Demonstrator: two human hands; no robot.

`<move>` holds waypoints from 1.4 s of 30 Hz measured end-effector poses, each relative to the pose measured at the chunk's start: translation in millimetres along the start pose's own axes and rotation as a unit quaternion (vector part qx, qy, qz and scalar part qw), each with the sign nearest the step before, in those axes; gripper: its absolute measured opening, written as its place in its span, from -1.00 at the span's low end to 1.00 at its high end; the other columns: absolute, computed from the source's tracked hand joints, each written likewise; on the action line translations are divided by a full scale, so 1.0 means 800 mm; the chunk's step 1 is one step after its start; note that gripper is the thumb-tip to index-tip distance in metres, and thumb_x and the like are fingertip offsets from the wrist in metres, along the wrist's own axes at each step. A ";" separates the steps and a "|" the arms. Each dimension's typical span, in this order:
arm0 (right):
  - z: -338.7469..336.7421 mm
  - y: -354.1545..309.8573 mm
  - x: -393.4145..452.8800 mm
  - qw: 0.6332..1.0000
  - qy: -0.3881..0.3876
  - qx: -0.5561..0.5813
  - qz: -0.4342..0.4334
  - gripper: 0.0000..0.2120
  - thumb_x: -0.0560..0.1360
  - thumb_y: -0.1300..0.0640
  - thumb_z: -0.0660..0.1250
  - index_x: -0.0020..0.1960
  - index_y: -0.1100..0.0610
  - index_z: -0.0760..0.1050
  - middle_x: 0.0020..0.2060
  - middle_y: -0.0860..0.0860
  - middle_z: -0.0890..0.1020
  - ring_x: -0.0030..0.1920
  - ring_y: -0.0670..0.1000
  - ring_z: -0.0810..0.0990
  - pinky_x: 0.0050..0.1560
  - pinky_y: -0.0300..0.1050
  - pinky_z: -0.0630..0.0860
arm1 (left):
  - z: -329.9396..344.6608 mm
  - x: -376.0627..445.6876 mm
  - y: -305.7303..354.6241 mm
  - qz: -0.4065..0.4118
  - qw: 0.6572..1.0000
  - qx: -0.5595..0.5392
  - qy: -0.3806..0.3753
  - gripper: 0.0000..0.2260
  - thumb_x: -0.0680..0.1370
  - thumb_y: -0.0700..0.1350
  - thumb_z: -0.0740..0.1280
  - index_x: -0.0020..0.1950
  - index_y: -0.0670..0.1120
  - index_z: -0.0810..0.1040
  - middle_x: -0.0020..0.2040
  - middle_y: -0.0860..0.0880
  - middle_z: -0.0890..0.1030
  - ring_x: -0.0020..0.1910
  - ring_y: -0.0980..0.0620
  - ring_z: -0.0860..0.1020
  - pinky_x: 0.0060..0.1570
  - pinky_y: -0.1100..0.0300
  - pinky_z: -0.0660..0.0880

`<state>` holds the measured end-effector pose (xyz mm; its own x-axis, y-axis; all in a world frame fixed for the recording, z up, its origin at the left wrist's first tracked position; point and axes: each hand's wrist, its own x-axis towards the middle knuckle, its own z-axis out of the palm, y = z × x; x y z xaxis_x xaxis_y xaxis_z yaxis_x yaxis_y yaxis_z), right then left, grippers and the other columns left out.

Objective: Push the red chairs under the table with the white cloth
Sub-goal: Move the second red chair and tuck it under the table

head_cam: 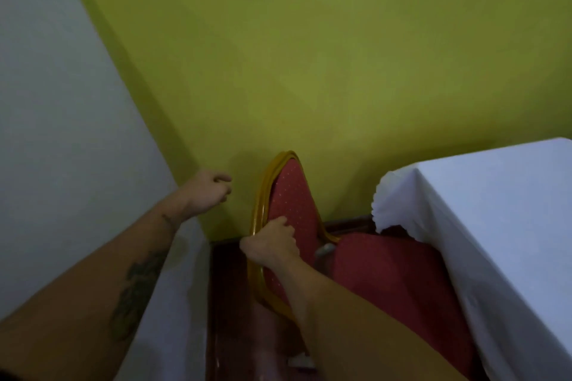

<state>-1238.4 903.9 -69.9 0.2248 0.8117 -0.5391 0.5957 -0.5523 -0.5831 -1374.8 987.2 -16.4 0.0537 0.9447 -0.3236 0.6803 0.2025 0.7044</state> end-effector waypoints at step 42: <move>-0.081 0.264 -0.219 0.987 0.130 -0.092 -0.027 -0.64 0.49 -0.11 0.30 0.25 -0.05 0.52 0.10 0.08 0.65 0.08 0.22 0.64 0.12 0.12 0.58 | 0.273 -0.212 0.091 0.038 0.982 -0.067 -0.171 -0.21 0.62 -0.13 0.21 0.51 -0.26 -0.39 -0.15 -0.21 0.58 -0.30 -0.17 0.59 -0.46 0.08 0.55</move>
<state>-1101.8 657.5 -59.2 0.3639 0.8739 -0.3224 0.7375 -0.4817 -0.4733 -1174.9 785.5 -48.4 0.3579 0.8214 -0.4442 0.5636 0.1892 0.8041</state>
